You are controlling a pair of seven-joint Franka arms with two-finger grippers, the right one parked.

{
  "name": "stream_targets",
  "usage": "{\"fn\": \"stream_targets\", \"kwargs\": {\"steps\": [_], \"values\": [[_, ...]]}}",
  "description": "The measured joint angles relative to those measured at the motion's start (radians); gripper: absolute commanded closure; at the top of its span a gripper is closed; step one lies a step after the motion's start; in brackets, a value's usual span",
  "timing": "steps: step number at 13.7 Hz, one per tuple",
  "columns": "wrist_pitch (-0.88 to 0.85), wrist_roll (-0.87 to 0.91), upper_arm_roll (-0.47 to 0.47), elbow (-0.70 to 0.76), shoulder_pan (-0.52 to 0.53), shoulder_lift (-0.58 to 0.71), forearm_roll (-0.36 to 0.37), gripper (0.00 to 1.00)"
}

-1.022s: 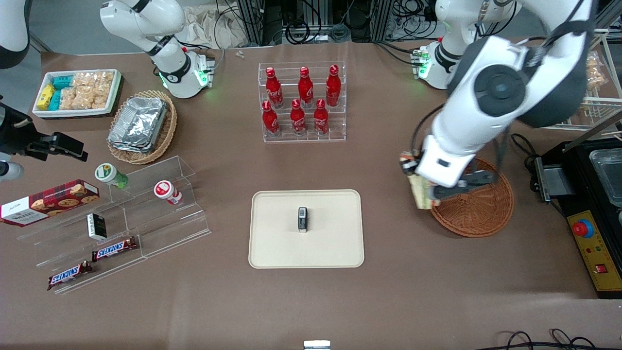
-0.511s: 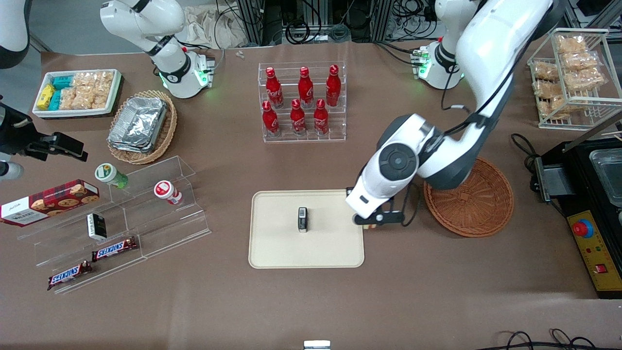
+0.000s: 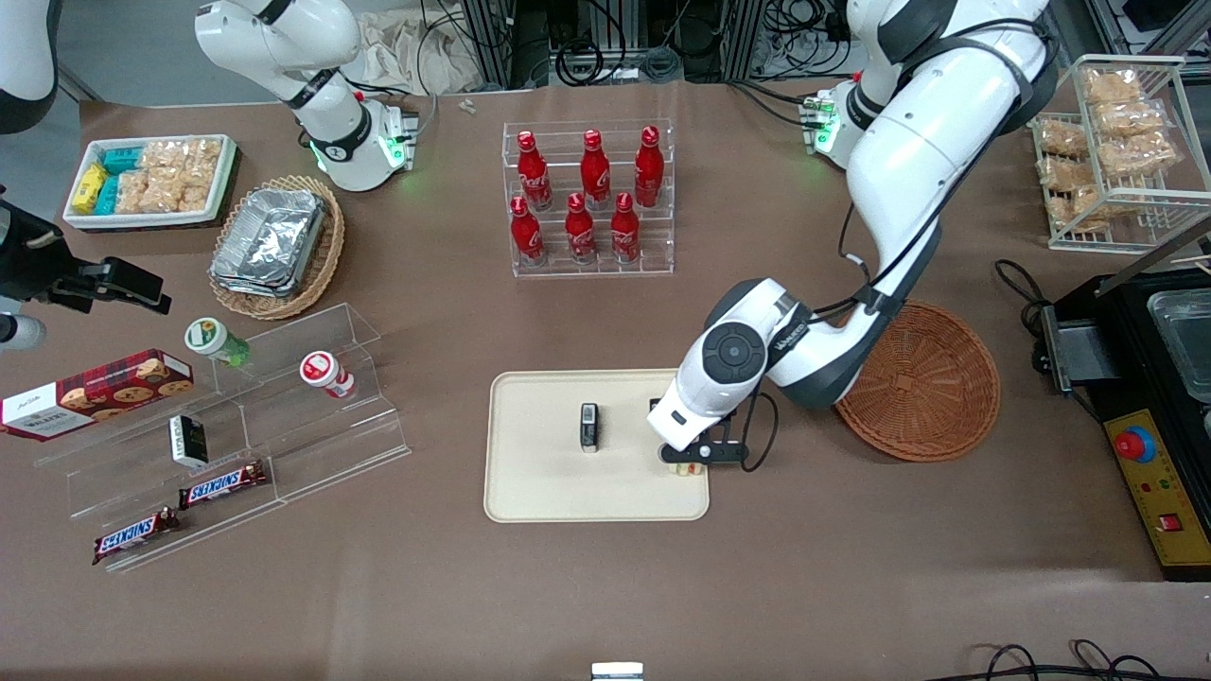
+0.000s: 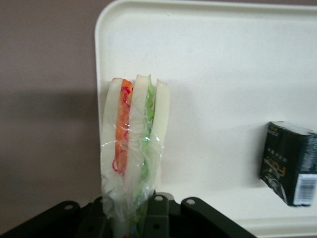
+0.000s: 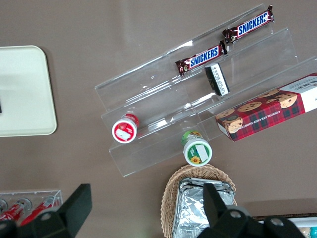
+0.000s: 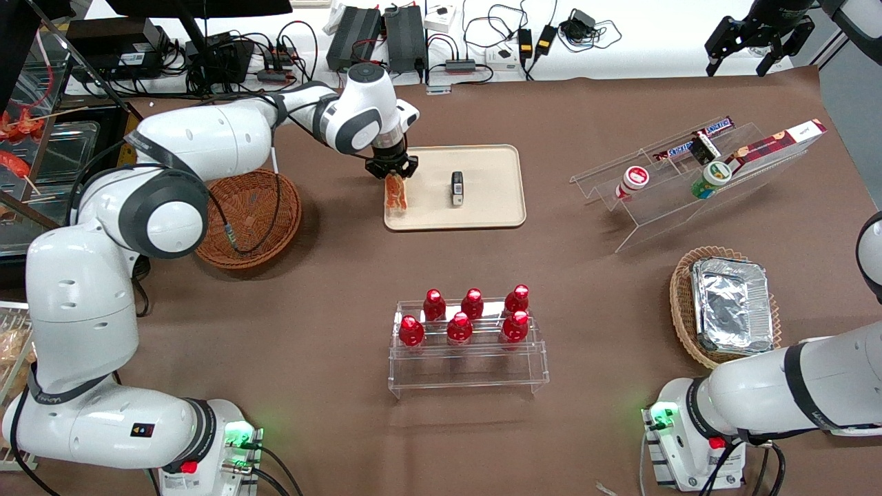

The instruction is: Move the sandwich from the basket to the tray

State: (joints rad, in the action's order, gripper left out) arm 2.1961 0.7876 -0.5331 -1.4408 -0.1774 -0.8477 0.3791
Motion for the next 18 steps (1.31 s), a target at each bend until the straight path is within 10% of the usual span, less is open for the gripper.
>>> {"fn": "stream_targets", "kwargs": {"steps": [2, 3, 11, 18], "values": [[0.008, 0.004, 0.011, 0.009, -0.018, -0.020, 0.005, 0.51], [0.008, 0.005, 0.013, 0.012, -0.021, -0.023, 0.006, 0.01], [0.013, 0.065, 0.012, 0.064, -0.022, -0.003, 0.034, 0.00], [-0.308, 0.096, 0.022, 0.101, 0.044, 0.307, -0.036, 0.00]]}}
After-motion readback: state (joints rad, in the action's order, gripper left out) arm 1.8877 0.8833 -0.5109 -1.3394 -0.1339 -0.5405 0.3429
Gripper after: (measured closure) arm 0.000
